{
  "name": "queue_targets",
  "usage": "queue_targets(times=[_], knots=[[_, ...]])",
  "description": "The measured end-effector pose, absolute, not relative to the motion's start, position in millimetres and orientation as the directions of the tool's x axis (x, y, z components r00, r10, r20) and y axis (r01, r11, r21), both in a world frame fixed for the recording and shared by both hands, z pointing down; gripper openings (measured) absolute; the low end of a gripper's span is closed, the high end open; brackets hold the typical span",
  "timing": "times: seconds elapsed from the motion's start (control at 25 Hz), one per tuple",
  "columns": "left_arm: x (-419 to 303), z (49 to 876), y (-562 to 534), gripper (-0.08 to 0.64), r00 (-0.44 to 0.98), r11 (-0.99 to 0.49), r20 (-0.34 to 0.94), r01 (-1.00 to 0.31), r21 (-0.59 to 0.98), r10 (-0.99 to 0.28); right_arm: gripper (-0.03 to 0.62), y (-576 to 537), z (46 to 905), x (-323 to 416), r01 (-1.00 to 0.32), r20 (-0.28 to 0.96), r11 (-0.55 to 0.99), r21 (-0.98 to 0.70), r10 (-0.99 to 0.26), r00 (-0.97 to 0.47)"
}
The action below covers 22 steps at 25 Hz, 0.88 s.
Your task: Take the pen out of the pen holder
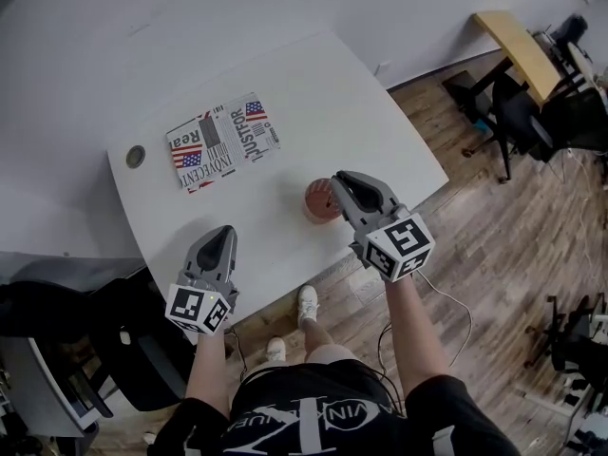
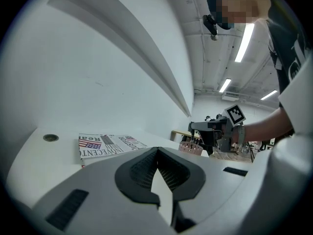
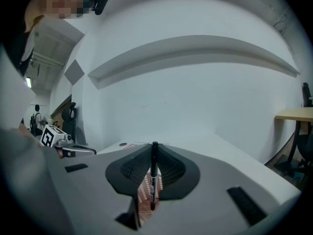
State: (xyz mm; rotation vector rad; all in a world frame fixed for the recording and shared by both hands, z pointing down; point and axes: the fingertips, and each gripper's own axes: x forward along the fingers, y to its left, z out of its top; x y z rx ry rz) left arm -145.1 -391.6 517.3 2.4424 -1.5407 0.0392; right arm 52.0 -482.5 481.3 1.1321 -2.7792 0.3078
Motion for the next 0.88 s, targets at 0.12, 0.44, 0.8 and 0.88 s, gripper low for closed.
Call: queue_targets(times=[0.12,0.44,0.8,0.88], knots=[[-145.5,512.9,-389.3,0.014,0.439,-0.407,0.157,-0.892,0.197,-0.885,0.051,-478.6,474.3,53.1,-0.705,0.179,0.697,-0.133,-0.682,-0.709],[-150.0,502.9,-383.4,0.014,0.448,-0.424,0.133,-0.888,0.179,-0.884,0.051,-466.2,452.5,51.7,-0.714,0.144,0.692,-0.105,-0.7,-0.7],[-152.0,487.4,-377.1,0.014,0.449,-0.429,0.114,-0.888,0.163,-0.886,0.051,-454.3,432.8,59.2,-0.735,0.106,0.673,-0.078,-0.728,-0.678],[-150.3,483.4,-375.6,0.014,0.454,-0.436,0.109,-0.886,0.159,-0.884,0.05,-451.5,426.4,60.3,-0.737,0.097,0.672,-0.073,-0.73,-0.676]])
